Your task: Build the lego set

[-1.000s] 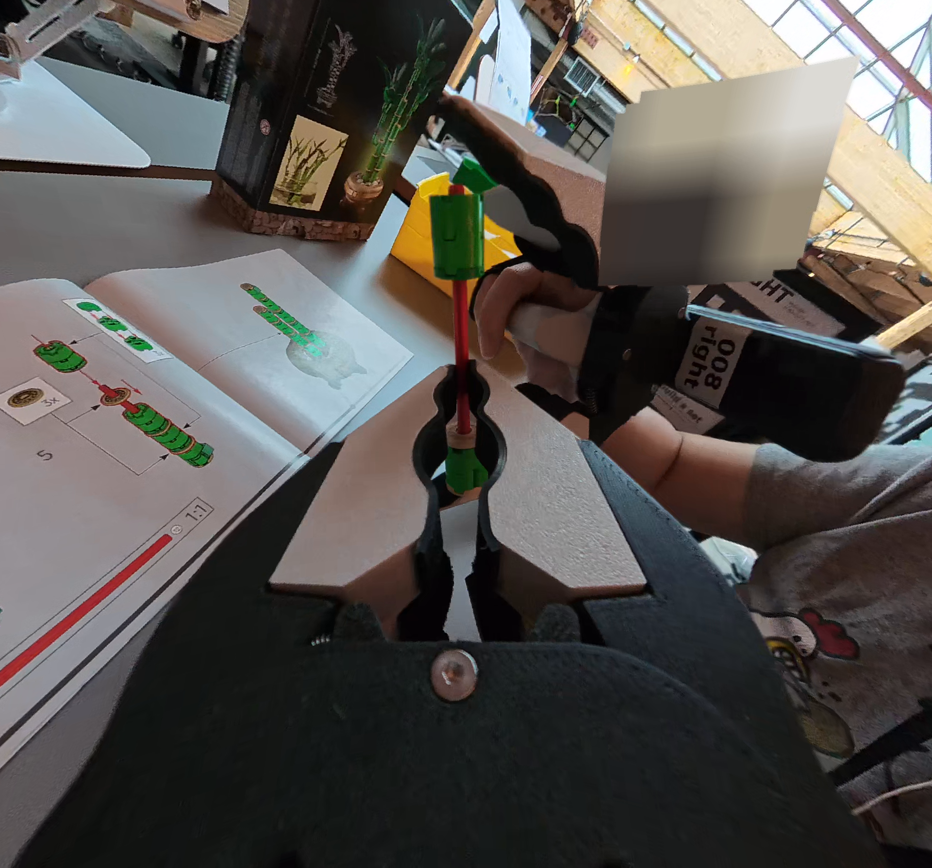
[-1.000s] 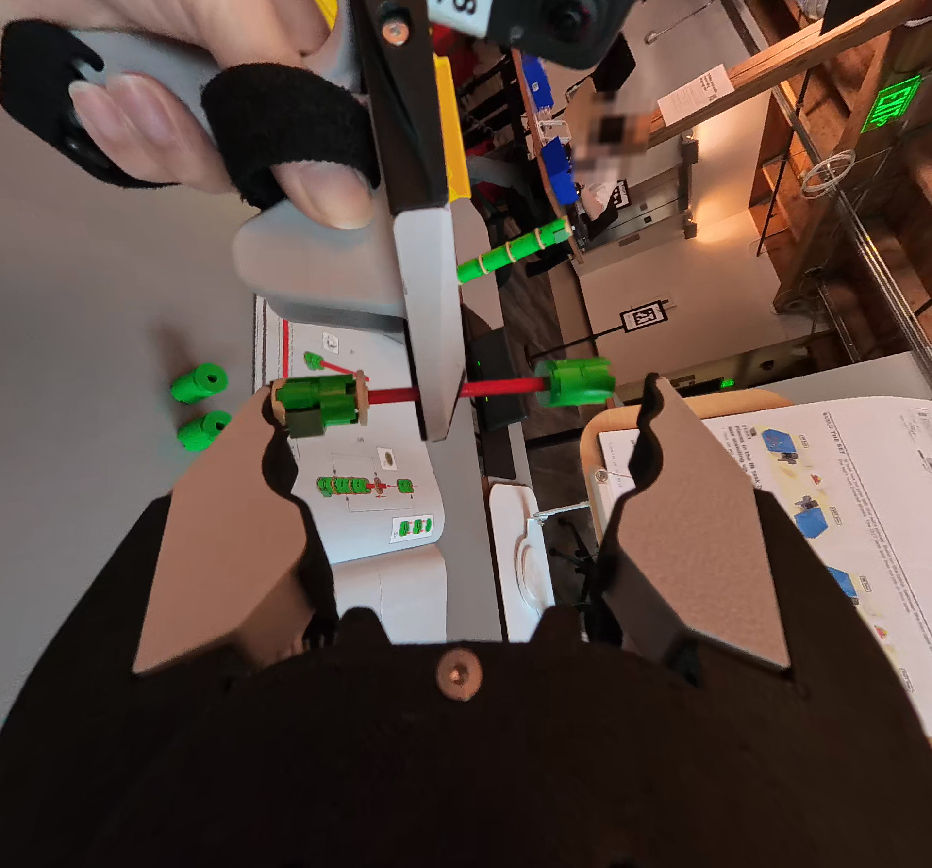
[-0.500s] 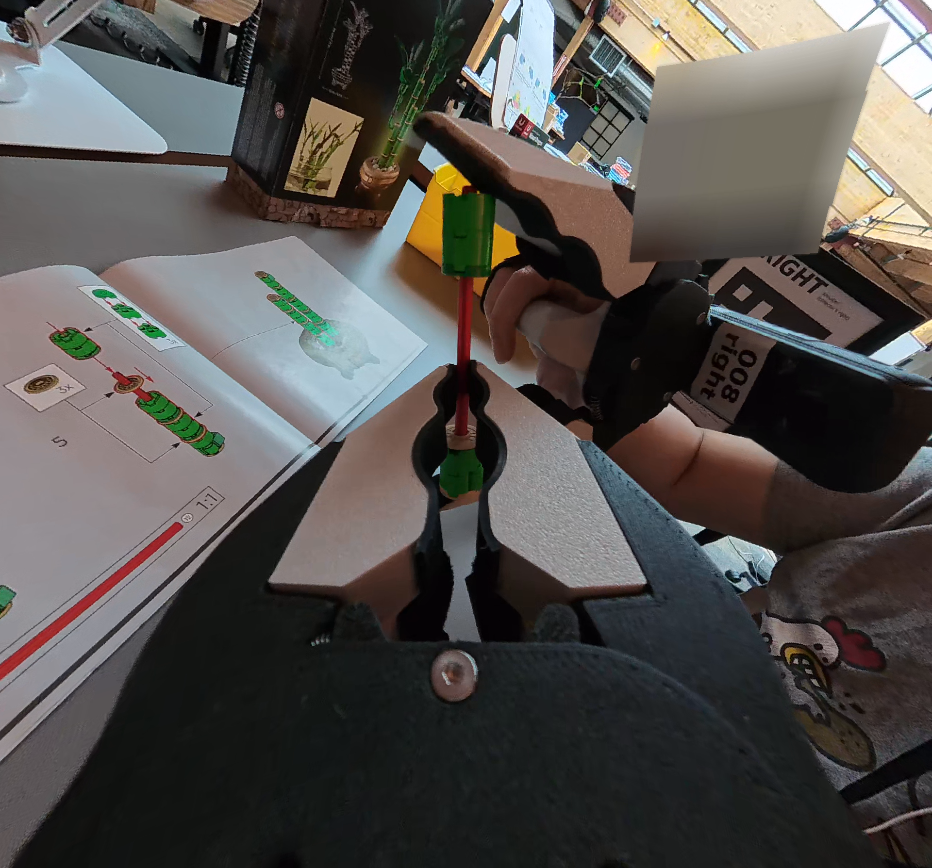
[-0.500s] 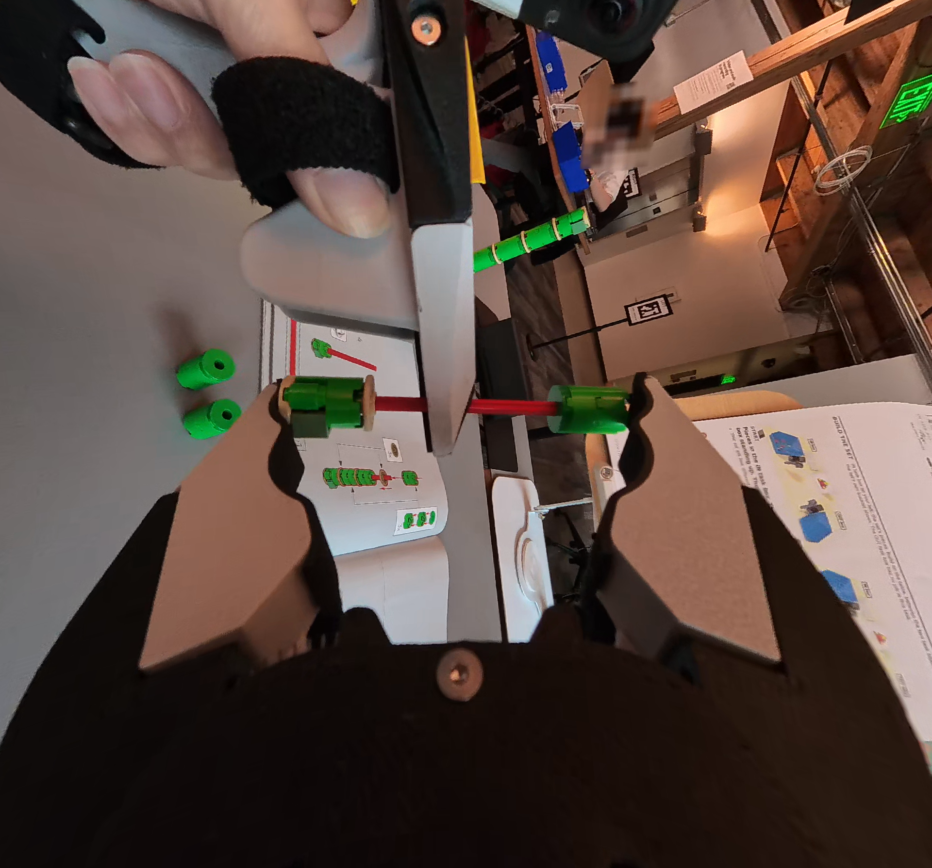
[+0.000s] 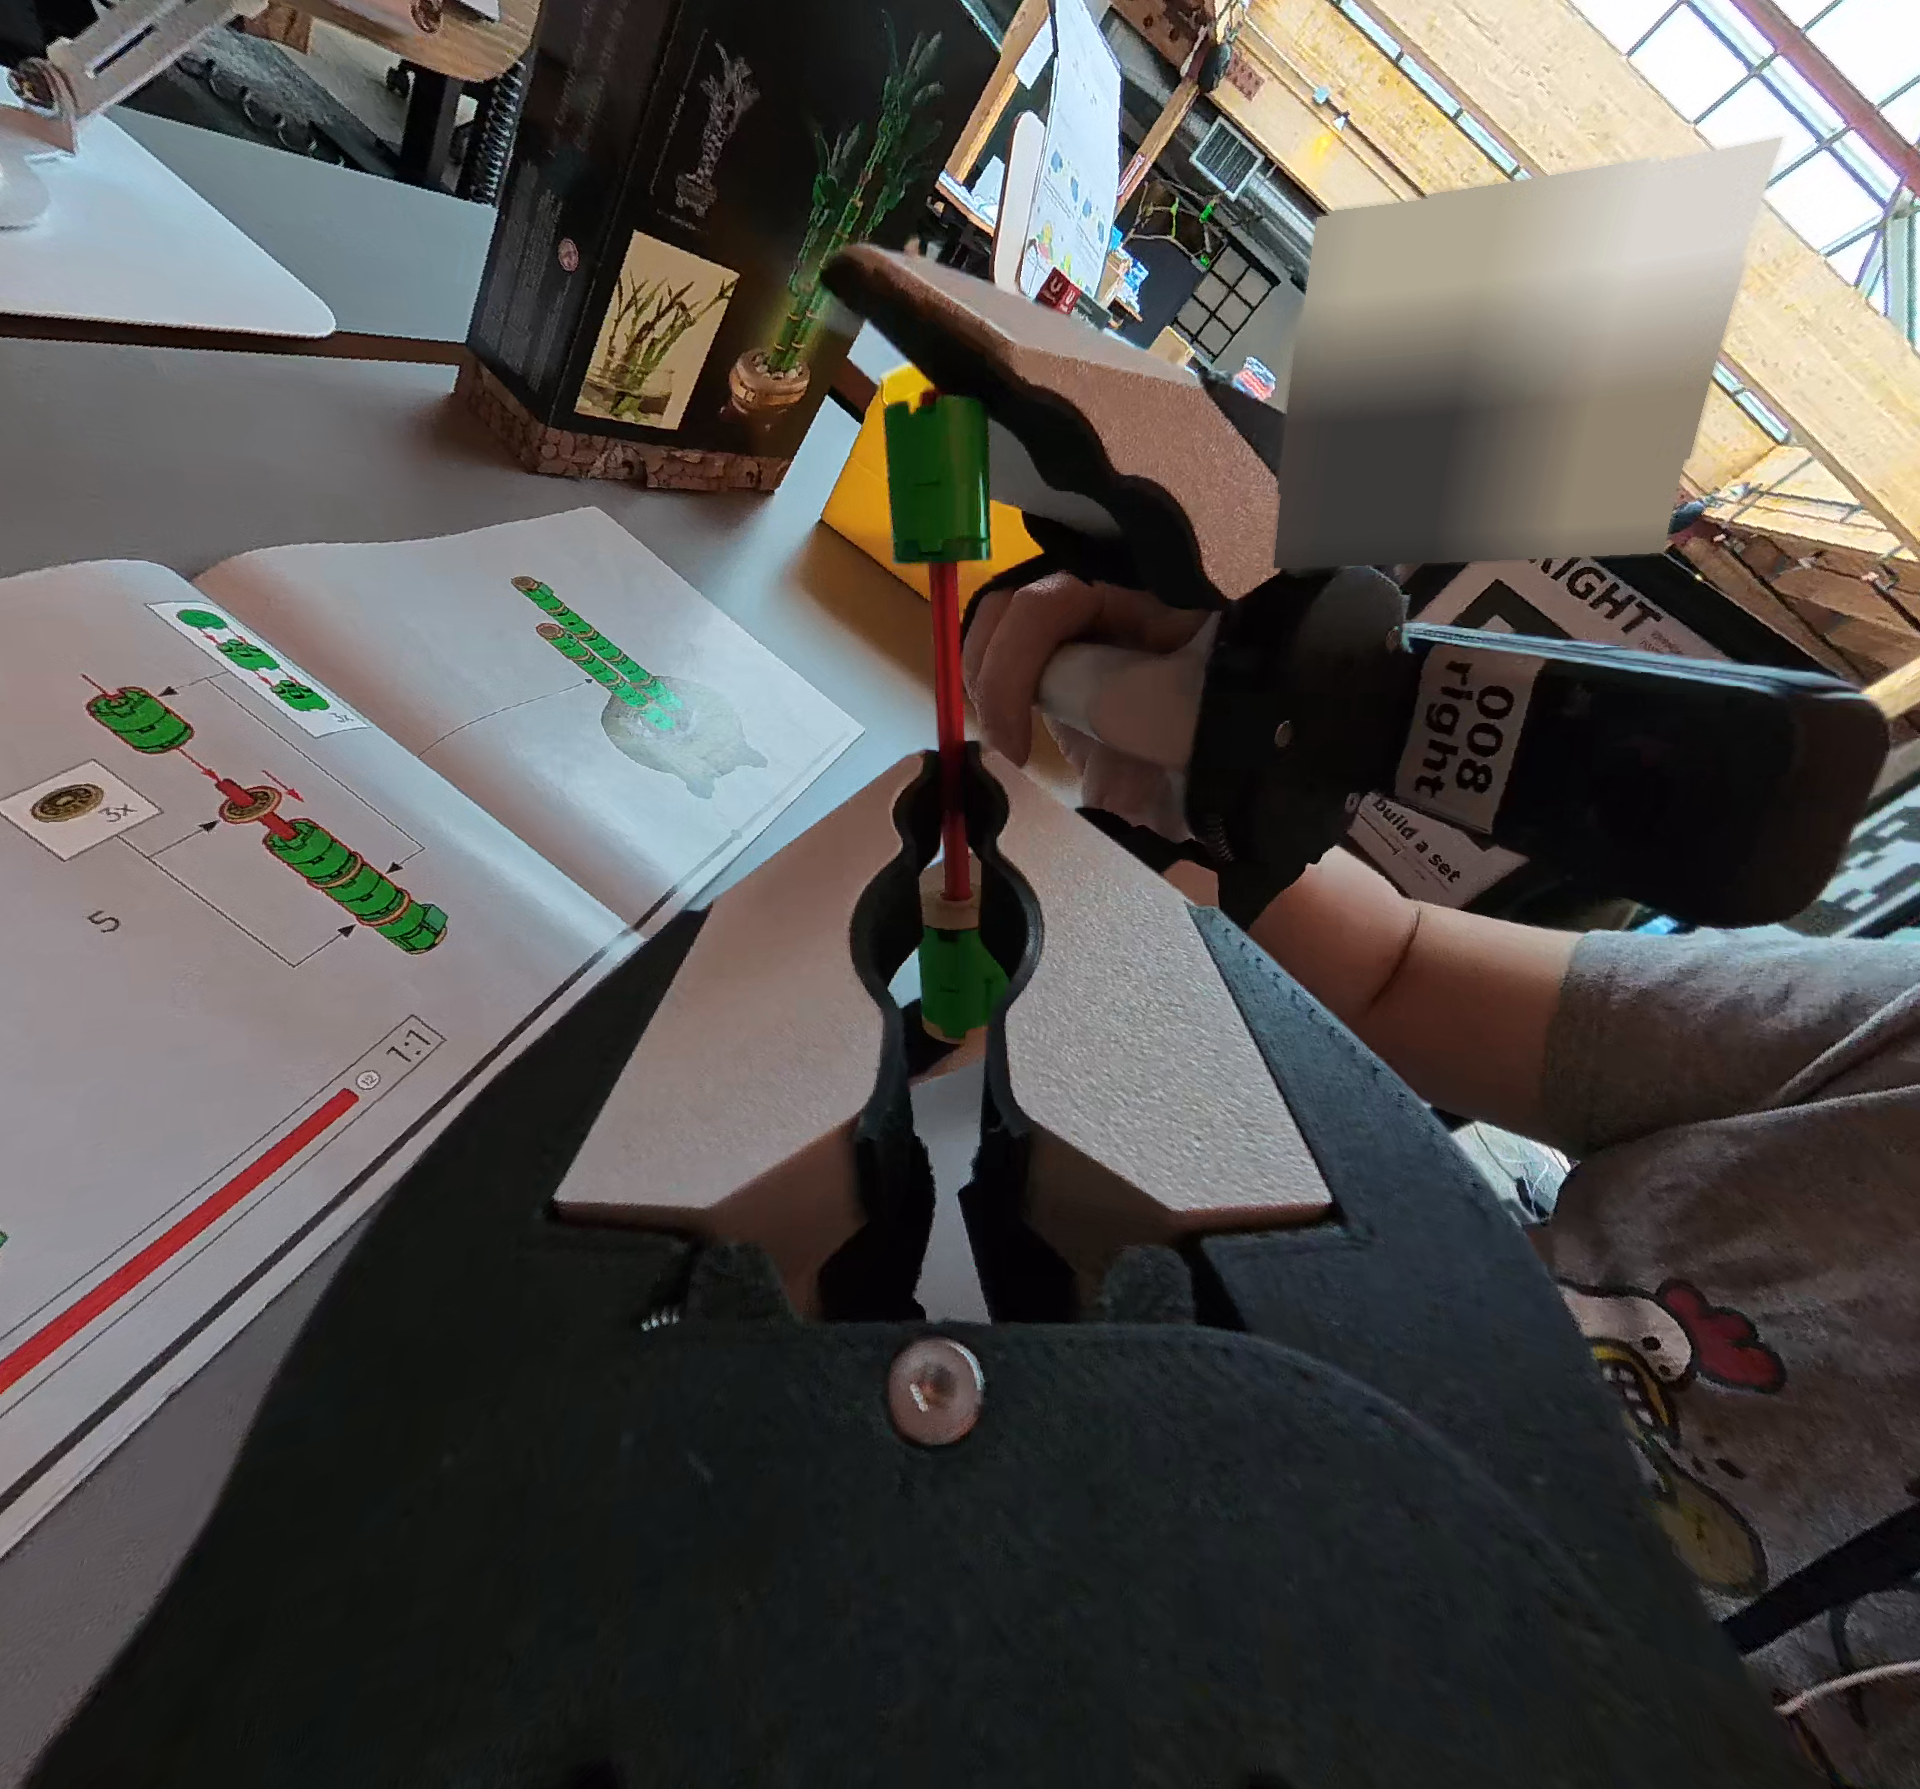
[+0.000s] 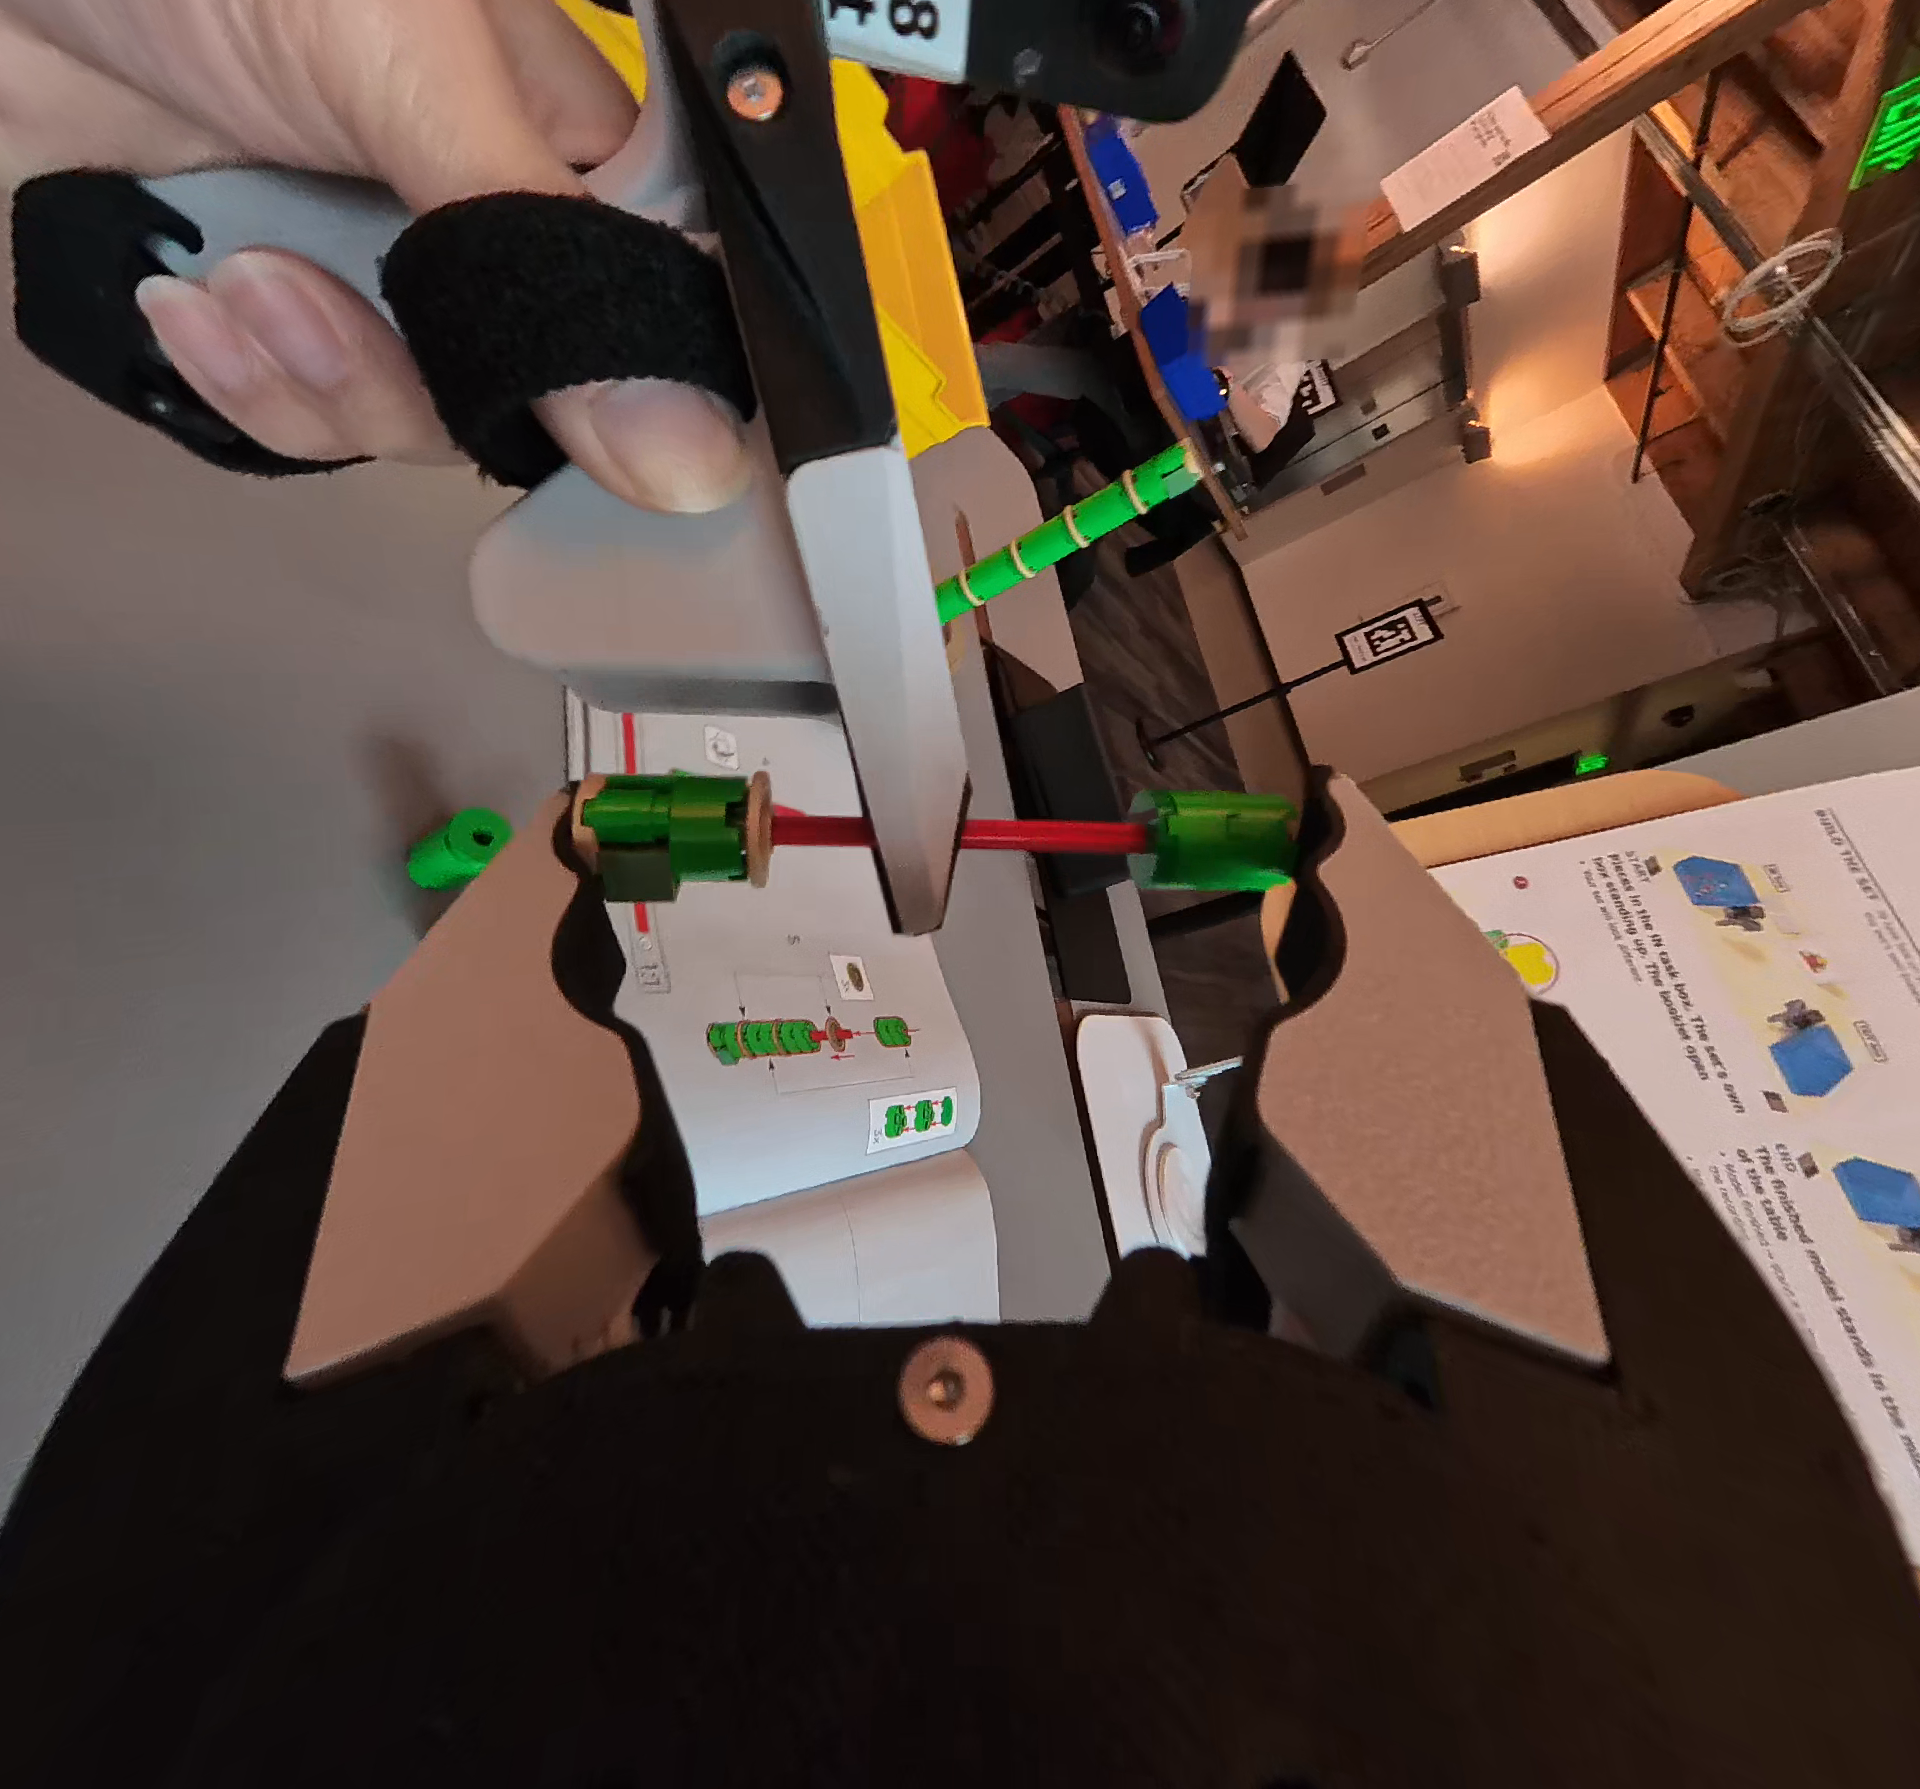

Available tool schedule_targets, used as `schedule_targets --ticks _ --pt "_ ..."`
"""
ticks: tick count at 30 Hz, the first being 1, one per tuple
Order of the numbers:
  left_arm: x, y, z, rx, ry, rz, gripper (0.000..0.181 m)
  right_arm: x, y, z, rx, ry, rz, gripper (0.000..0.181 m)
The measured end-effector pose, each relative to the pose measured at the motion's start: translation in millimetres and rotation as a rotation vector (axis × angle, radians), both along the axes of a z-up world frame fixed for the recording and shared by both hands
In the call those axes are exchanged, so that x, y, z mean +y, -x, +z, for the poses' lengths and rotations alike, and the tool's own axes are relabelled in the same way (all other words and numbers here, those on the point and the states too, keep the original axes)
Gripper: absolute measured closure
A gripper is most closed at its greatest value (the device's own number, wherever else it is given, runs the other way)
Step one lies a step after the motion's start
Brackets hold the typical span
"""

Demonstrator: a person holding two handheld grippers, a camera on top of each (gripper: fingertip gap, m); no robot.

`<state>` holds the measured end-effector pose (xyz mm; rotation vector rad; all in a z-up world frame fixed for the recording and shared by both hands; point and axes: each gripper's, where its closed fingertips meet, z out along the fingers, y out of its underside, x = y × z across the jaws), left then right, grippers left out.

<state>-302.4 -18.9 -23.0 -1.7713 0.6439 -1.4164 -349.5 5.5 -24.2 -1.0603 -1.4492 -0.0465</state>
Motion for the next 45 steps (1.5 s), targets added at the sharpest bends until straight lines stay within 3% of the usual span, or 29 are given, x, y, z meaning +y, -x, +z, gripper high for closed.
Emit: schedule_targets --ticks 4,8,13,24,45 --pt "6 8 8 -0.072 0.019 0.035 0.180 4 -3 9 0.027 -0.070 -0.019 0.054" --pt "5 9 10 -0.106 0.046 0.011 0.180 -6 -2 7 0.012 -0.104 0.041 0.071" --pt "2 6 6 -0.056 0.023 -0.005 0.180 -6 -3 8 0.030 -0.045 0.053 0.058" --pt "-2 4 3 -0.017 0.007 -0.041 0.180 -22 -14 9 0.036 0.115 0.187 0.072" --pt "-5 1 2 -0.030 0.031 -0.064 0.180 -24 -16 7 0.010 0.141 0.191 0.072"
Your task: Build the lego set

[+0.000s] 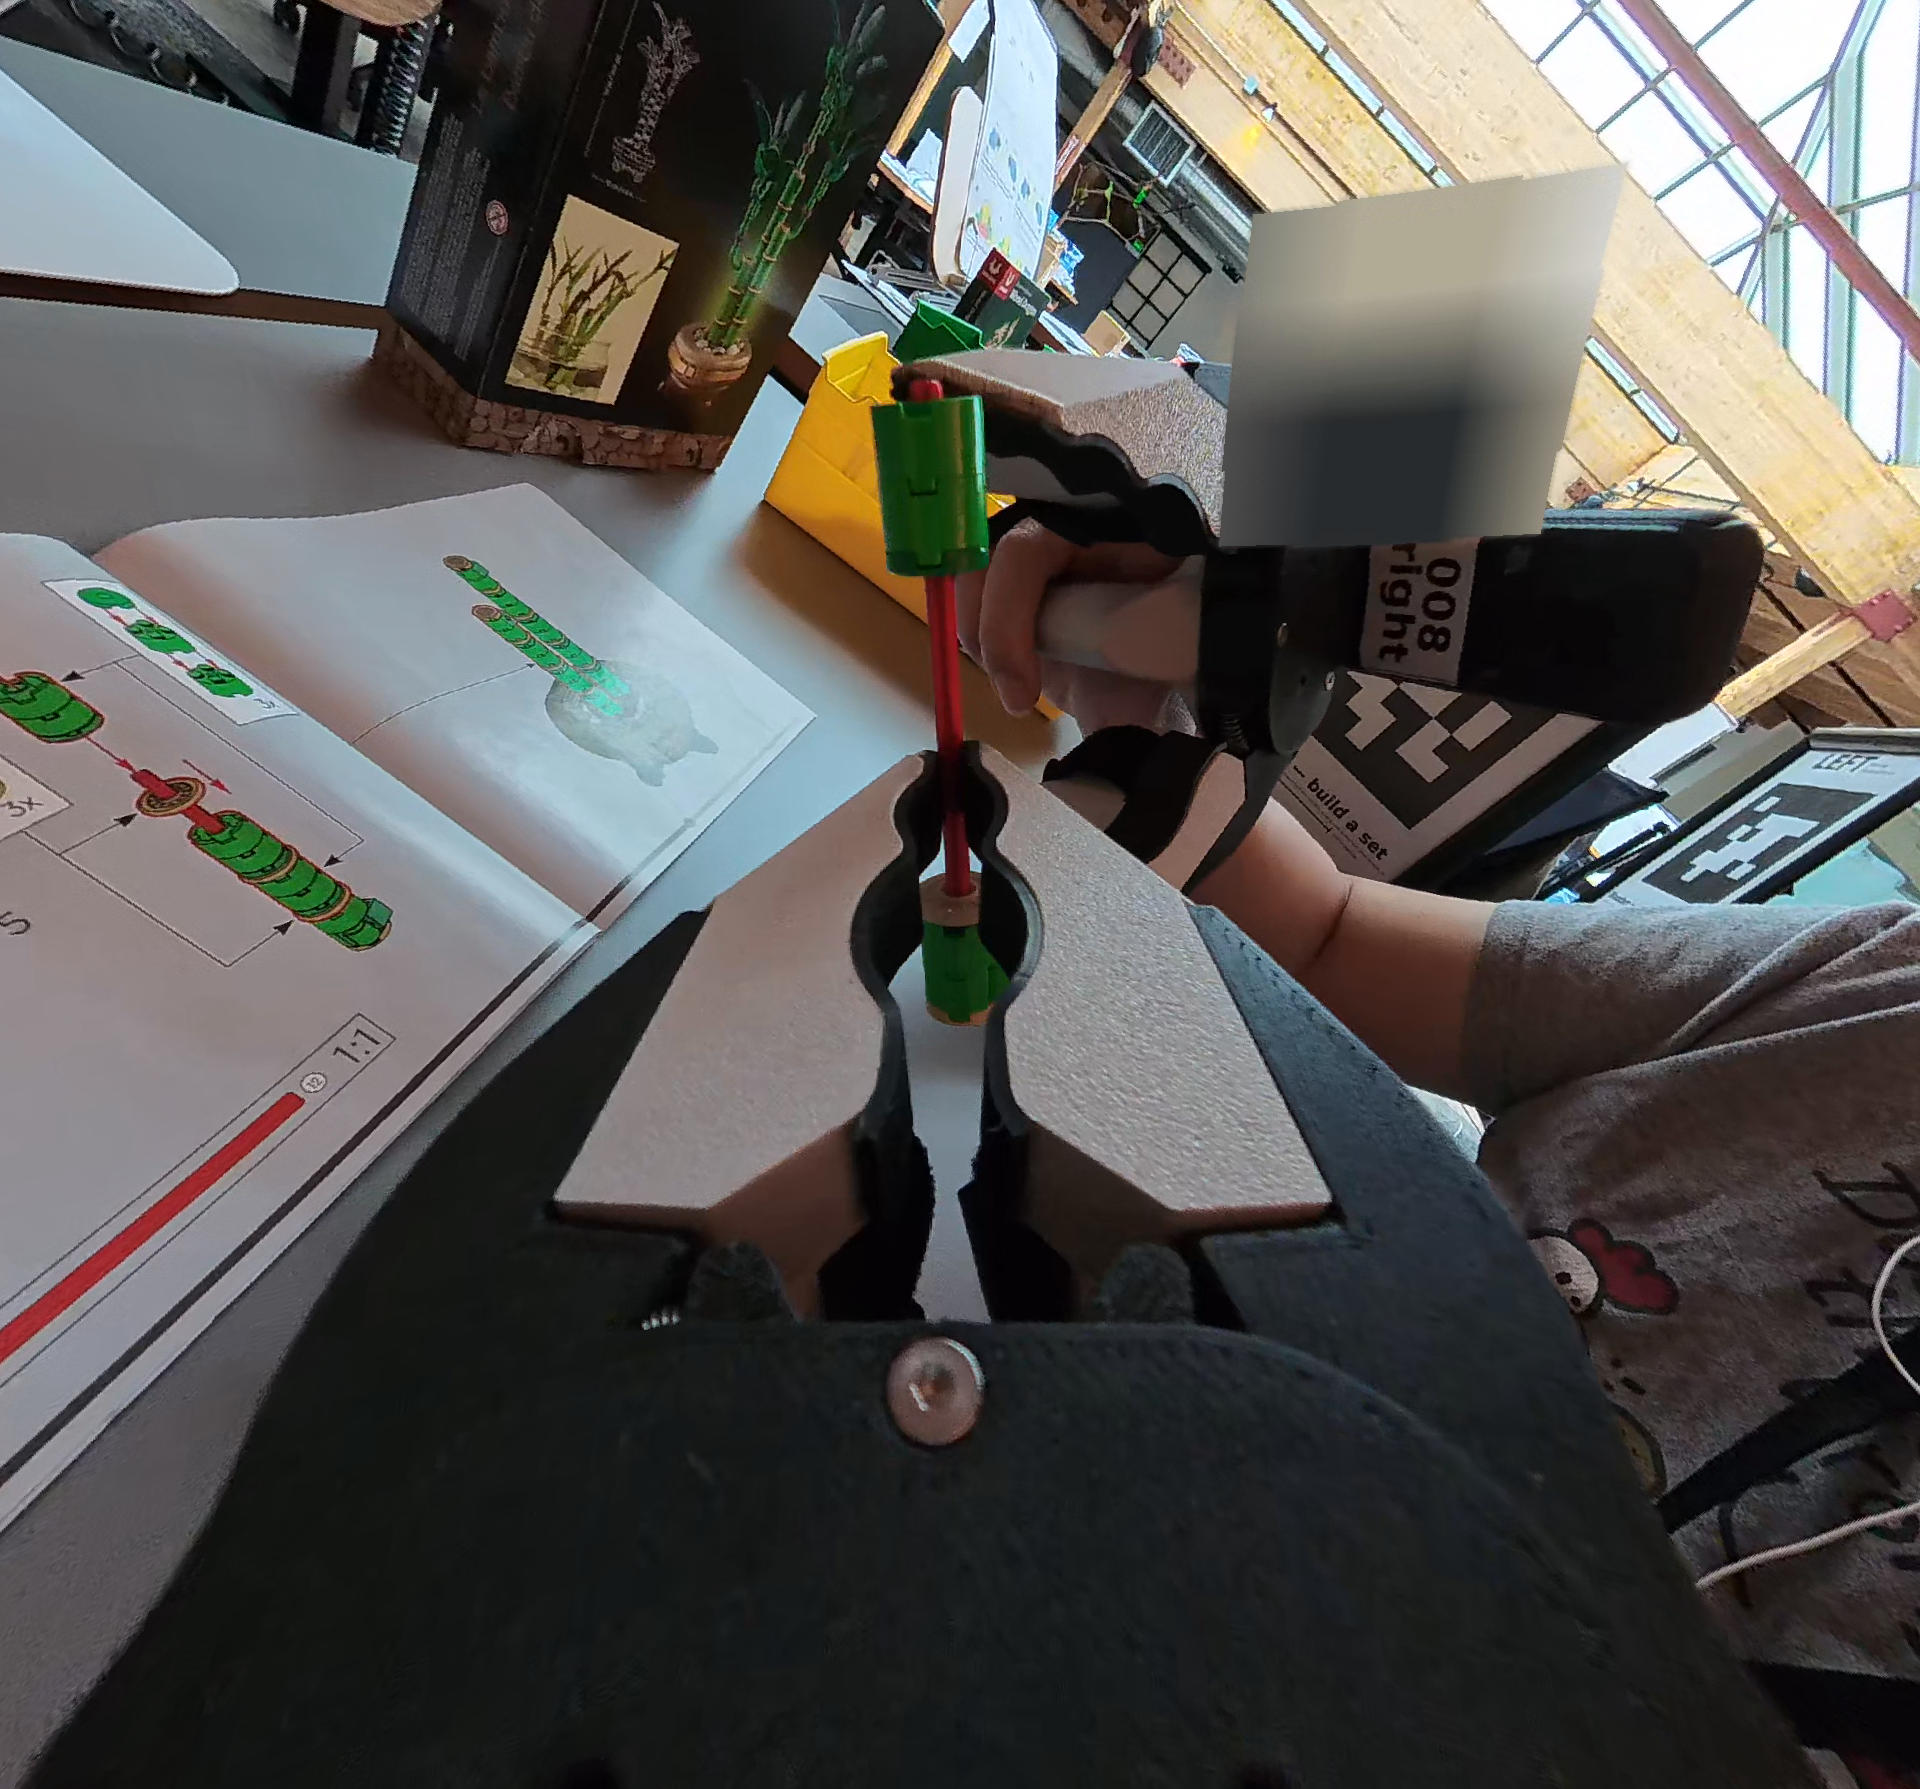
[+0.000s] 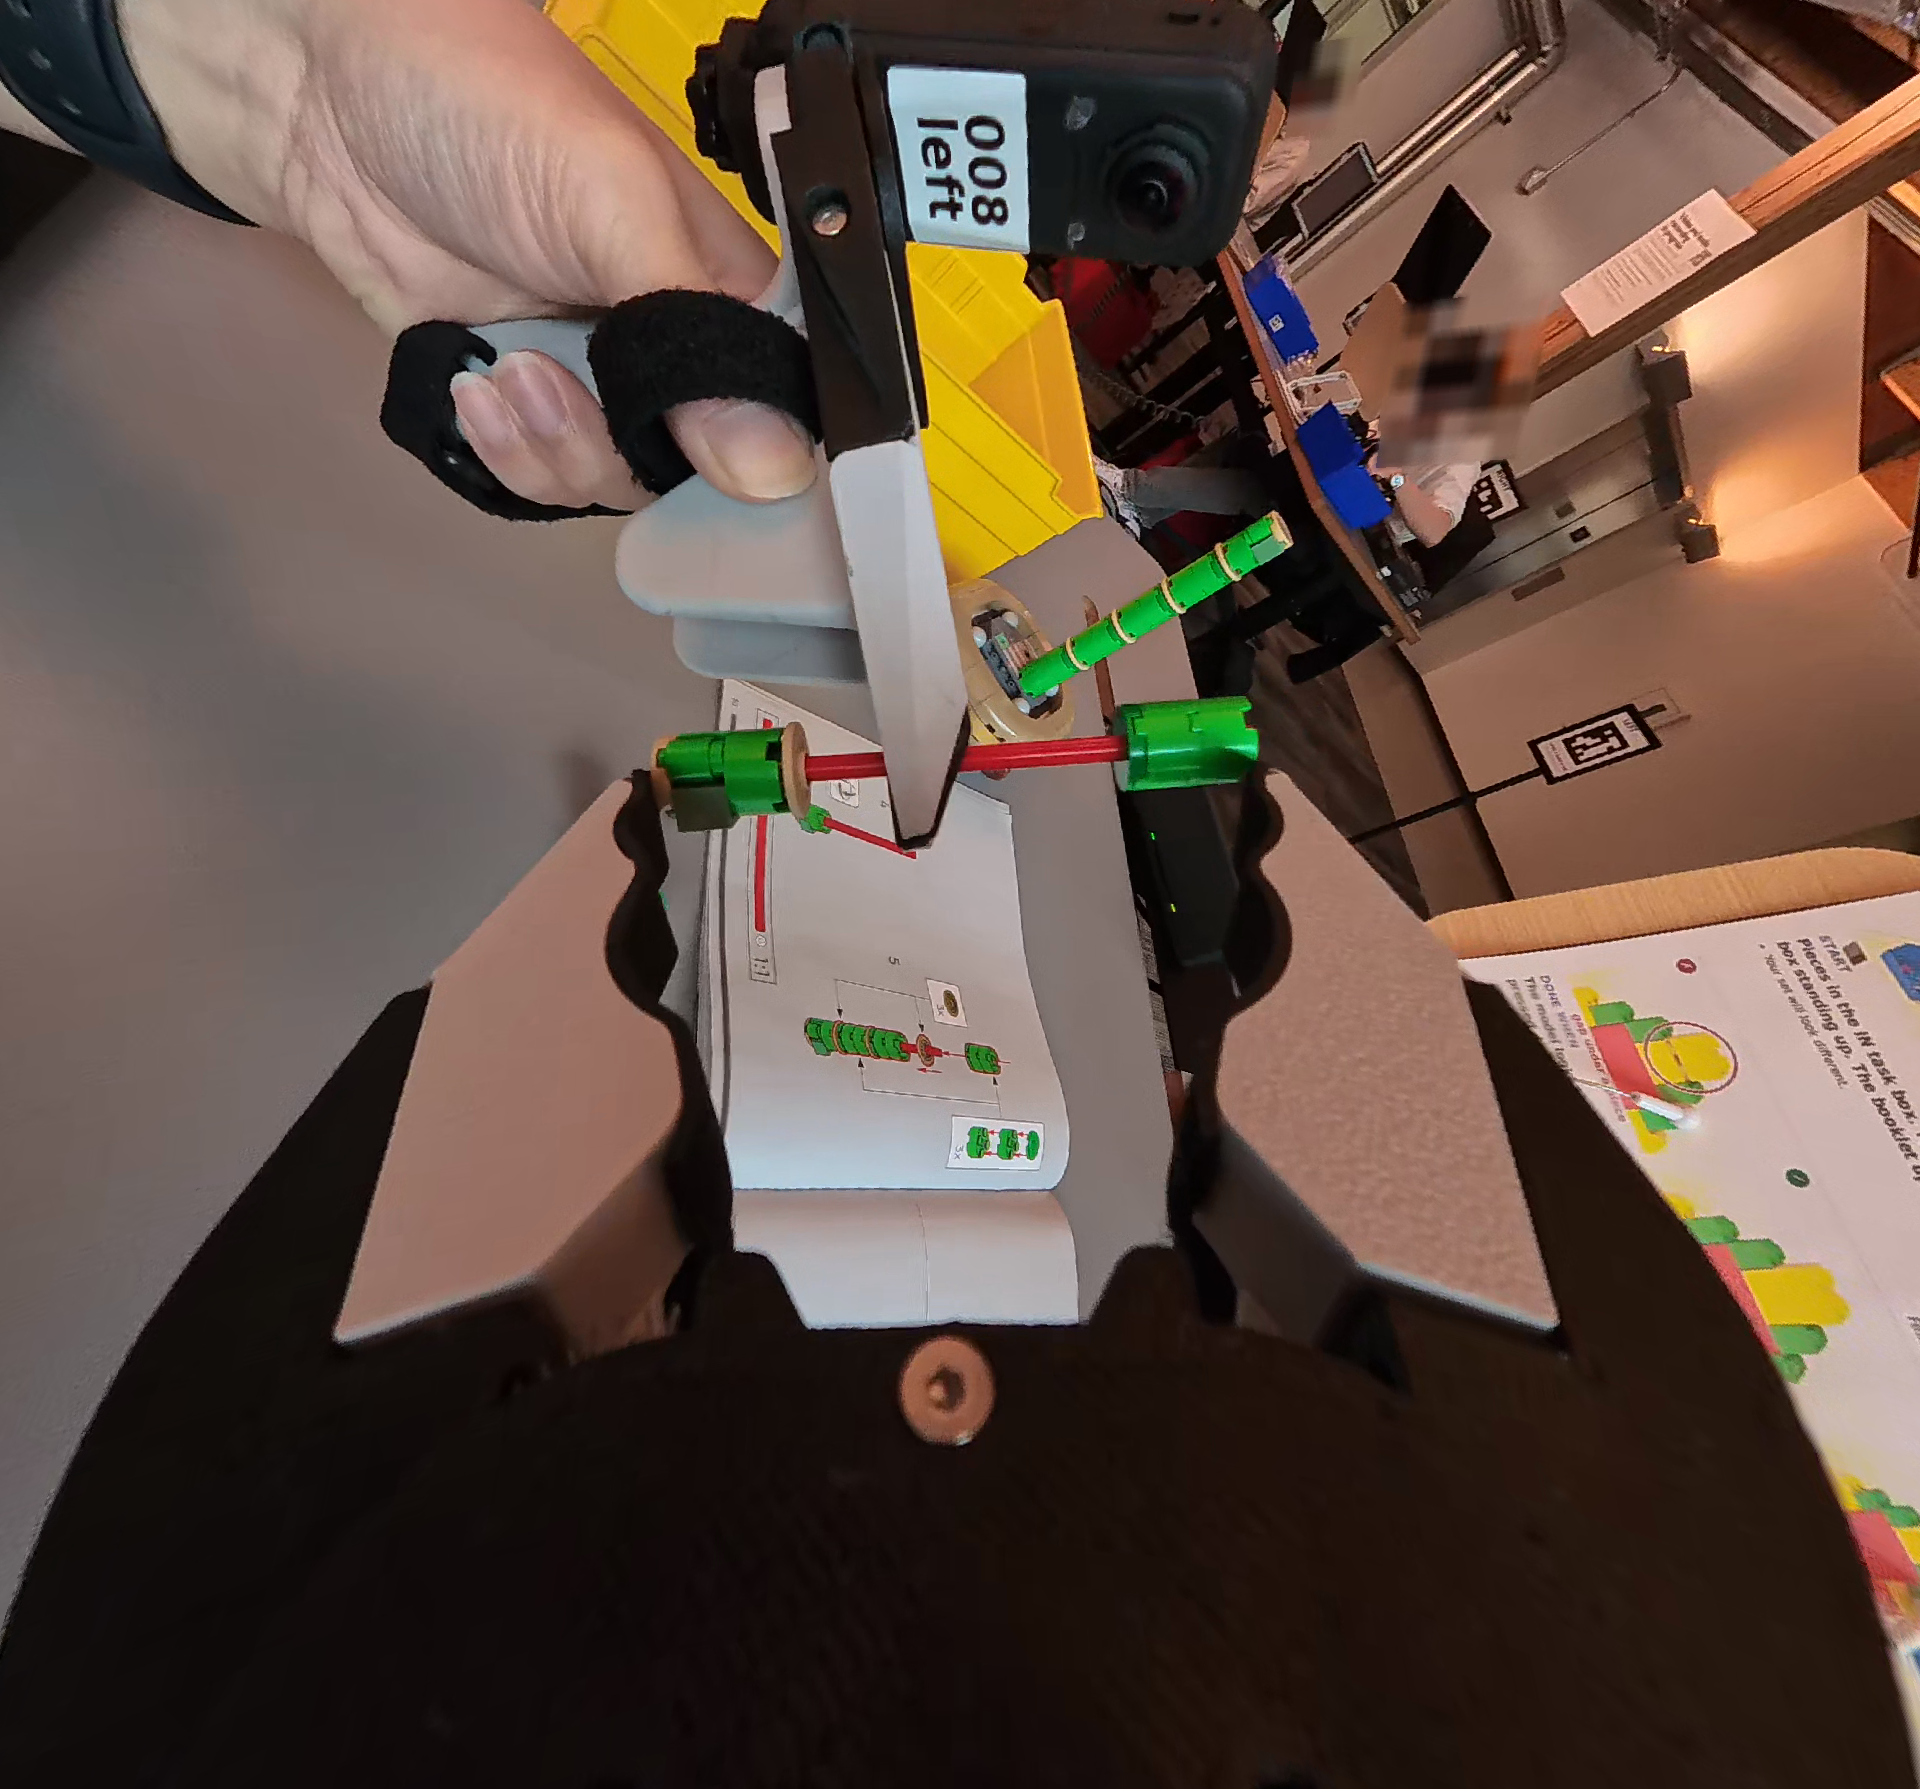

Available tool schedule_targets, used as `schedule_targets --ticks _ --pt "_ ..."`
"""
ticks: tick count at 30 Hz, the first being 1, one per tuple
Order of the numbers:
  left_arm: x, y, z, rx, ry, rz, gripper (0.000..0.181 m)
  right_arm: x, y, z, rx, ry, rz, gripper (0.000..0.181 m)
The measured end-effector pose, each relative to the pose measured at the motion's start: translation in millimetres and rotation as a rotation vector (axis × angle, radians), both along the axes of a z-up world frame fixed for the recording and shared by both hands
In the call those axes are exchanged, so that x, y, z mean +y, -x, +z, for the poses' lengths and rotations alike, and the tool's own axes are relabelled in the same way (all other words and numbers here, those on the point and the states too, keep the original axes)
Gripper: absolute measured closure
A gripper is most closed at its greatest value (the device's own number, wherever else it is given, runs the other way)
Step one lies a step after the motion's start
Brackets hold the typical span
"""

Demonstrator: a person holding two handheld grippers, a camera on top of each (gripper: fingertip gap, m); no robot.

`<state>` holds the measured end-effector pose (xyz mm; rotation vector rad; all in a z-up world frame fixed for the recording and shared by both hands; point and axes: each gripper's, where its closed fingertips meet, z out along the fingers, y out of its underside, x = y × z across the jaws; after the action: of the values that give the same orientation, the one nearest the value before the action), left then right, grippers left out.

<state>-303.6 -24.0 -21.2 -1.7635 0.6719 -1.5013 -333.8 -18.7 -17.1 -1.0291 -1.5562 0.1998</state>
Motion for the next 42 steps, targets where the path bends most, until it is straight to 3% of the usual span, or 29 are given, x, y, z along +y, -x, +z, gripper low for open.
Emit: schedule_targets --ticks 19,24,29,32,34,36,42 --pt "-7 -1 7 -0.075 0.004 -0.090 0.179 -1 0 9 0.103 0.109 0.033 0.072" --pt "-13 -1 14 -0.082 -0.046 -0.113 0.177 -7 -3 18 0.105 0.007 0.051 0.071" --pt "-20 18 28 0.015 -0.302 -0.101 0.146 -11 -7 28 0.094 -0.030 0.044 0.072" --pt "-29 29 37 0.086 -0.570 -0.061 0.116 -13 -12 25 0.099 0.101 0.067 0.072" --pt "-28 29 22 0.254 -0.757 0.000 0.093 -17 -15 22 0.120 0.213 0.094 0.071" --pt "-30 23 2 0.392 -0.863 0.015 0.088 -26 -17 16 0.136 0.322 0.129 0.071" --pt "-43 -8 -27 0.501 -0.923 -0.055 0.071 -56 -33 -13 0.161 0.521 0.190 0.071"
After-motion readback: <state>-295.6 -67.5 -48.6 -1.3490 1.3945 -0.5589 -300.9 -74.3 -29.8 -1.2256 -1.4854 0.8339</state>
